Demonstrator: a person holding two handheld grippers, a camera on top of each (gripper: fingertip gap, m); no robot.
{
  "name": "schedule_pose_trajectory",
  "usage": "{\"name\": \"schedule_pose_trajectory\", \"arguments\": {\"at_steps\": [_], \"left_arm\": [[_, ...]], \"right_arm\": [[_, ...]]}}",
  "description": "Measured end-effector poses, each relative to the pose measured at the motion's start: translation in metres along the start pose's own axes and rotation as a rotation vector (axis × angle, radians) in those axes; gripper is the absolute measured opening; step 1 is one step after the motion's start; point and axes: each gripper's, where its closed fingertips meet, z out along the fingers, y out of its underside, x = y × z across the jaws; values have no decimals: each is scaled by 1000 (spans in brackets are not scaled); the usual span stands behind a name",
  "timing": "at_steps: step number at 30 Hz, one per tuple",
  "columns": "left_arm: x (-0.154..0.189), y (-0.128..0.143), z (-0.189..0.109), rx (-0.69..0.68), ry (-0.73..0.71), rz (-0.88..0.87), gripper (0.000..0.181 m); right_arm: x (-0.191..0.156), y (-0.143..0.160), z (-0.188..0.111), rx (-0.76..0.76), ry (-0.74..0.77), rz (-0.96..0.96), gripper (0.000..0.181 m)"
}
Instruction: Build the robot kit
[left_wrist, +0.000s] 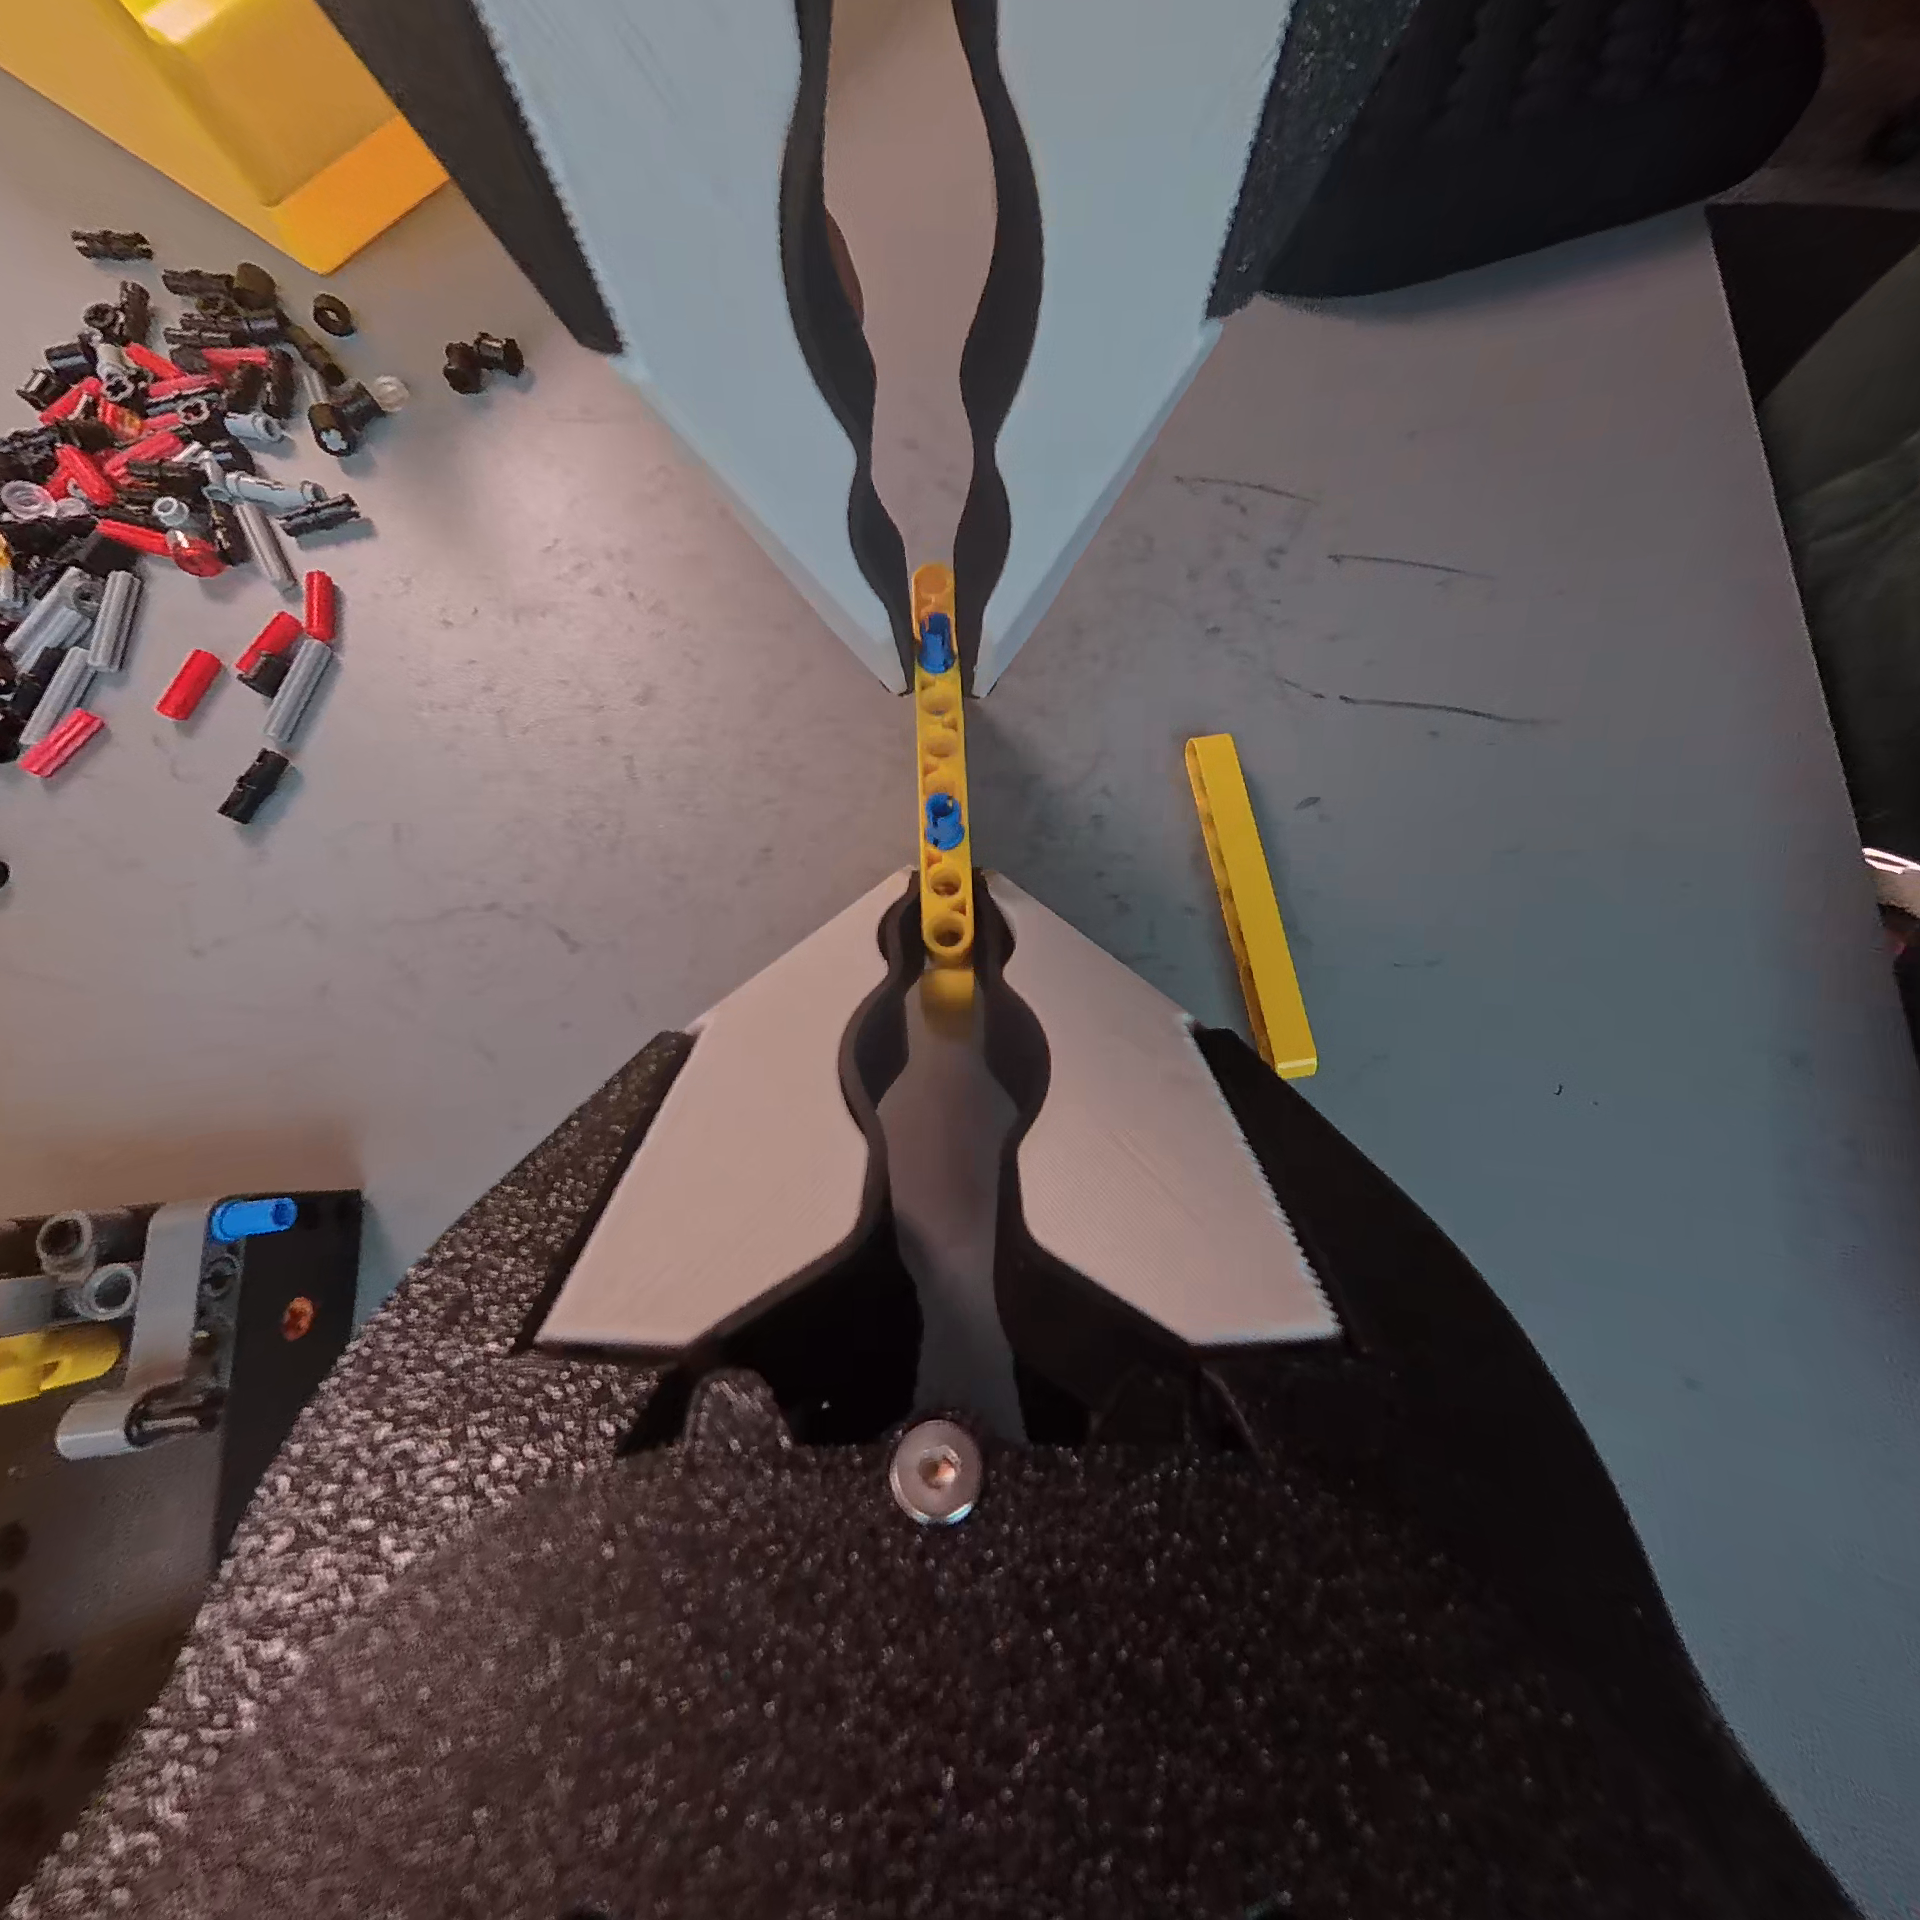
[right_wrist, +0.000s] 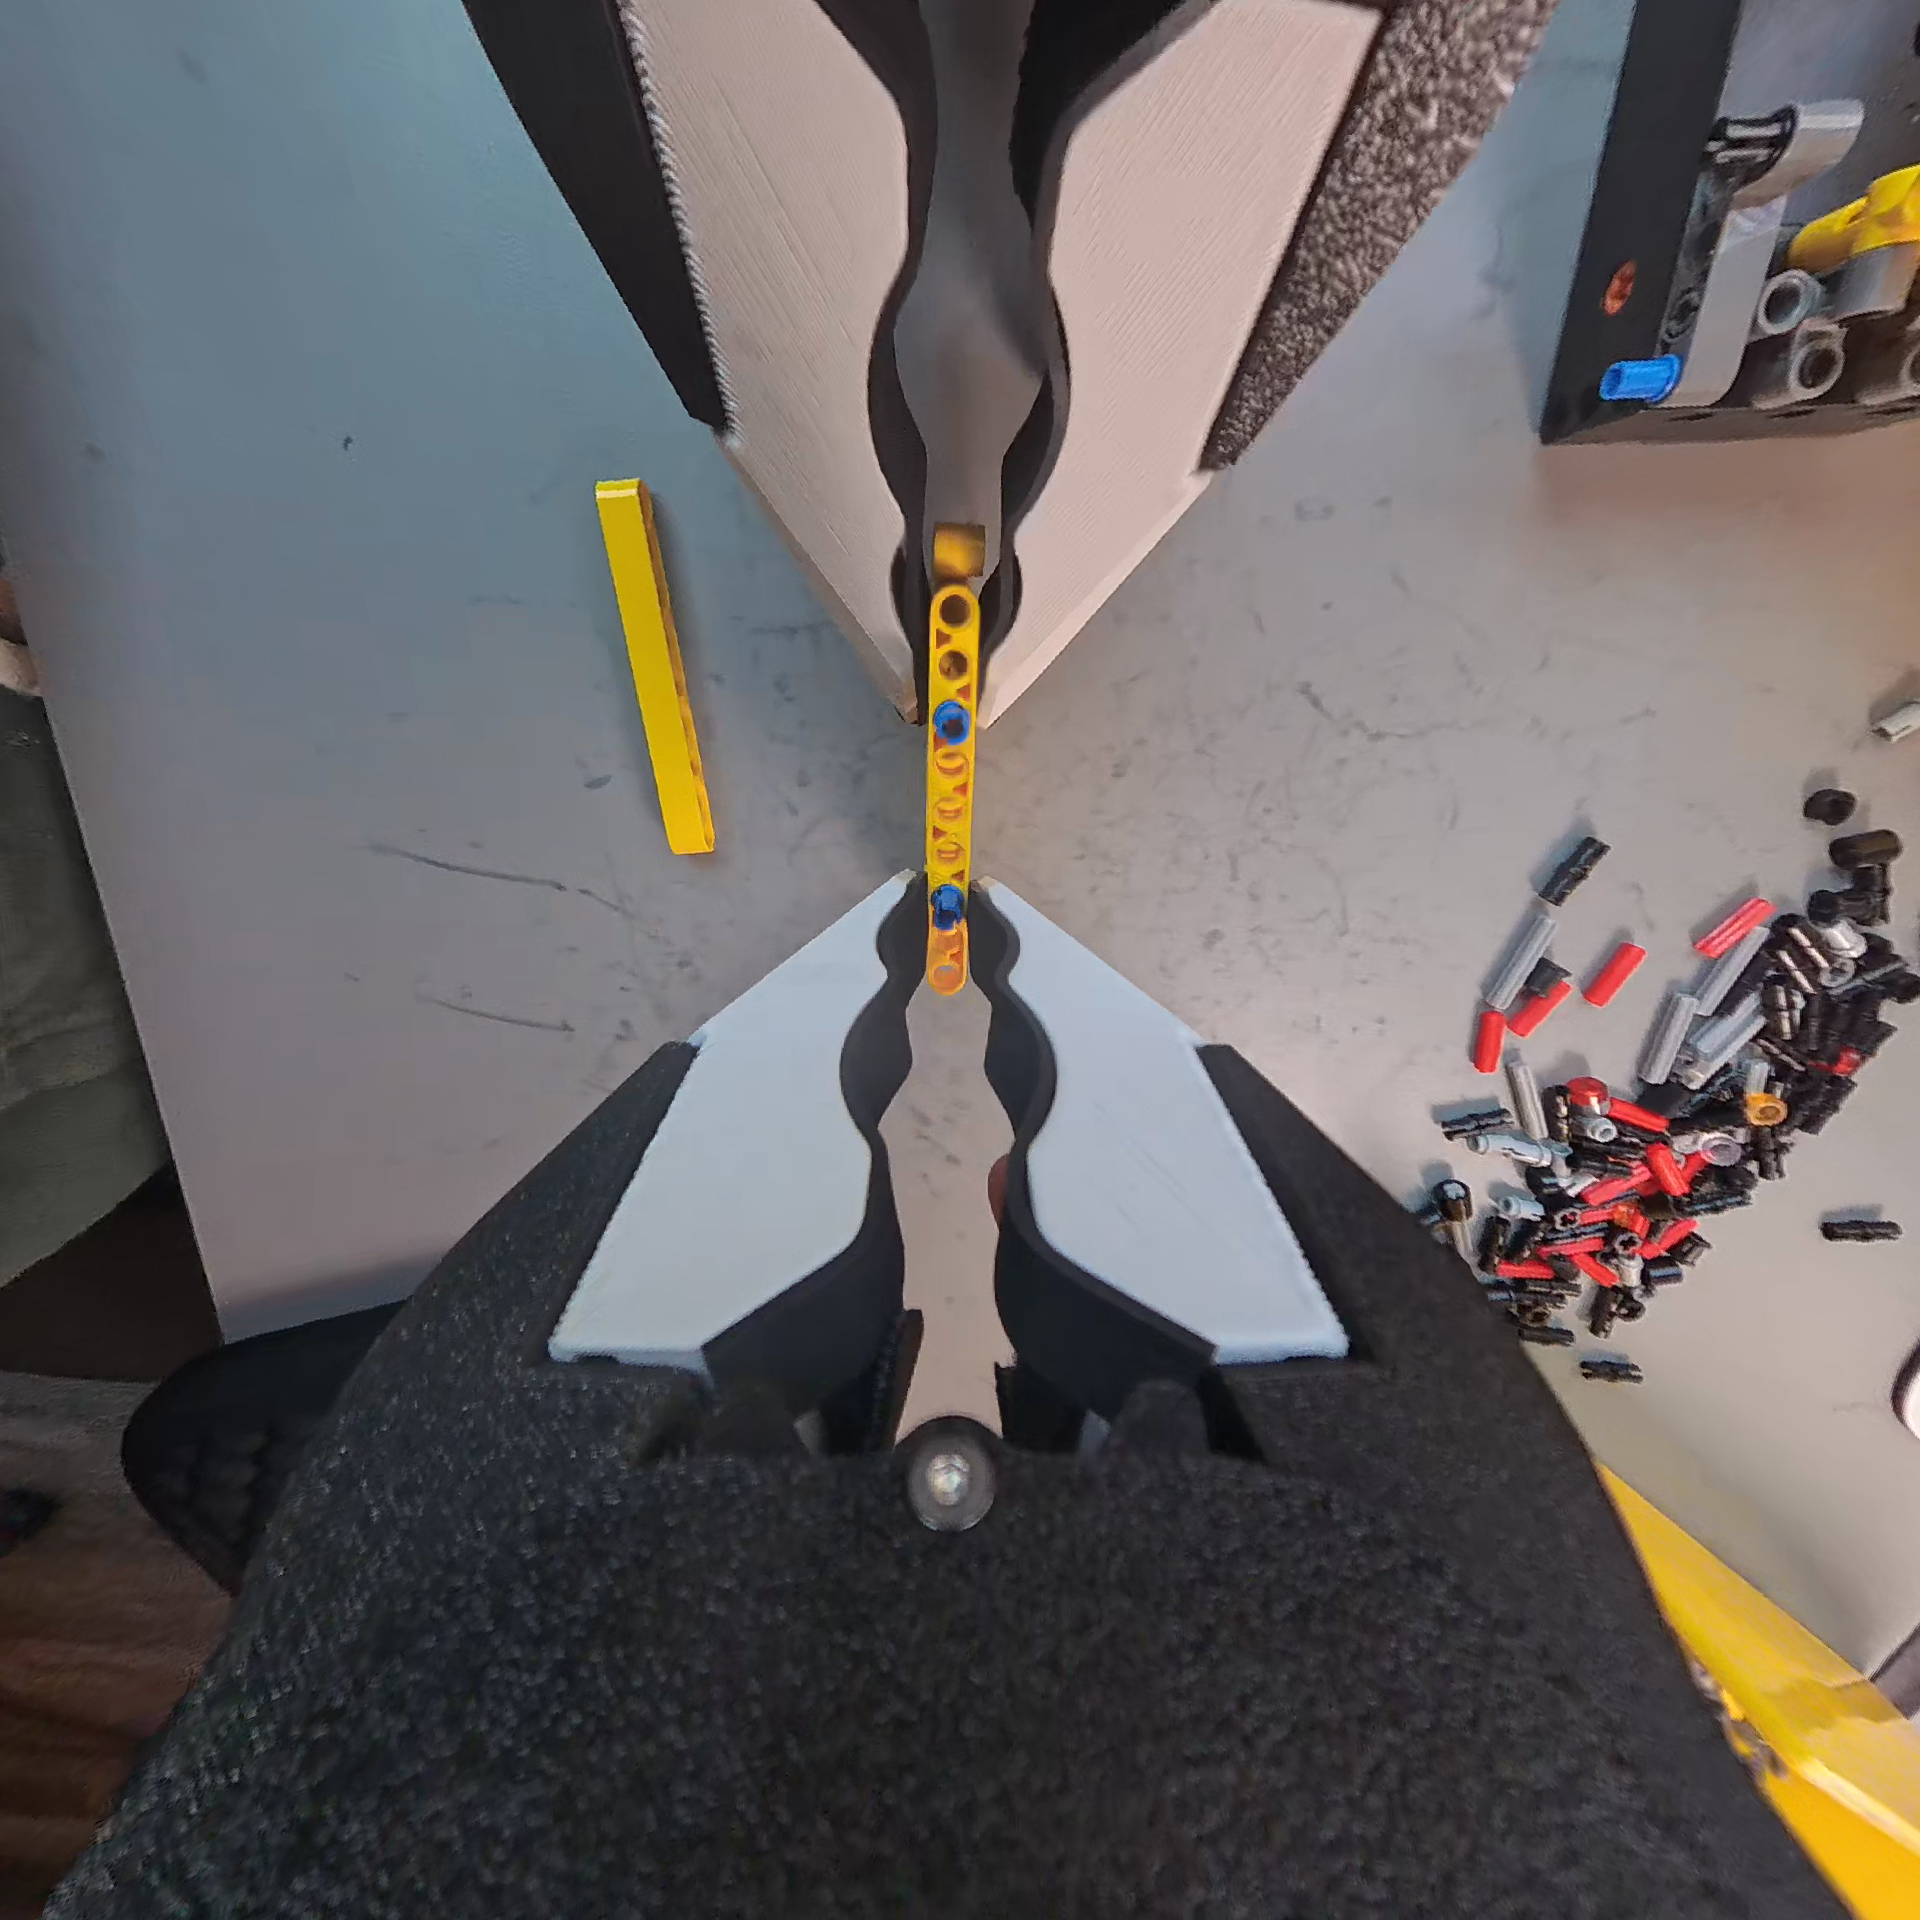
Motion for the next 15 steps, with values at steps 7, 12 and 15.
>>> {"name": "schedule_pose_trajectory", "arguments": {"at_steps": [7,12,15], "left_arm": [[1,0,0,-2,-18,51,7],[3,2,0,3,5,48,9],[-1,0,0,11,-45,48,7]], "right_arm": [[2,1,1,-26,13,-8,6],[8,0,5,-21,38,-32,4],[-2,3,1,-47,-15,-44,5]]}}
